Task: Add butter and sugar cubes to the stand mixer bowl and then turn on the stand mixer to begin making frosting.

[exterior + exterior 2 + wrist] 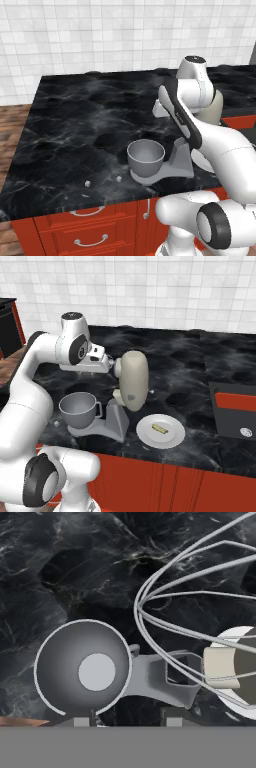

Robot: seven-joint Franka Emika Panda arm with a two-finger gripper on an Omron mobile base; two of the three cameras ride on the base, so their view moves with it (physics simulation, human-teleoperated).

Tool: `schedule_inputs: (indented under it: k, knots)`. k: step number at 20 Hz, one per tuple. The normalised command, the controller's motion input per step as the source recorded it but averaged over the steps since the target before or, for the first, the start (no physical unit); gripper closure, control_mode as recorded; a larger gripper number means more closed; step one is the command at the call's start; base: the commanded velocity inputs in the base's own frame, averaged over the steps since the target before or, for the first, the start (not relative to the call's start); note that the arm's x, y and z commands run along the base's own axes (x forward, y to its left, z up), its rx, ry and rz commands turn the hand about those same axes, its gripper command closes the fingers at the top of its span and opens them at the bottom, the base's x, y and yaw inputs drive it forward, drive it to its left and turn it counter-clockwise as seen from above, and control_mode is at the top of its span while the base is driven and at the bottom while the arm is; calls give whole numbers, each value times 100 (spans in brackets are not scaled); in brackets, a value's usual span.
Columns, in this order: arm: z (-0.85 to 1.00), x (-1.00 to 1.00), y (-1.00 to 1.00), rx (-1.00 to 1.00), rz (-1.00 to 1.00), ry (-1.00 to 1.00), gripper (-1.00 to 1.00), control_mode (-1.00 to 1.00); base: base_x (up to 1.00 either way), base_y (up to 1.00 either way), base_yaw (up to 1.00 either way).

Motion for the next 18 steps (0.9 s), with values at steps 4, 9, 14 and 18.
schedule_inputs:
  k: [4, 9, 14, 18]
  knots:
    - [0, -1, 0, 0, 0, 0, -100, -100, 0, 0, 0]
    - [-14, -14, 31, -4, 4, 1, -100, -100, 0, 0, 0]
    - [-10, -24, 82, -18, 5, 0, -100, -100, 0, 0, 0]
    - [-6, -21, 91, -21, 3, 0, -100, -100, 0, 0, 0]
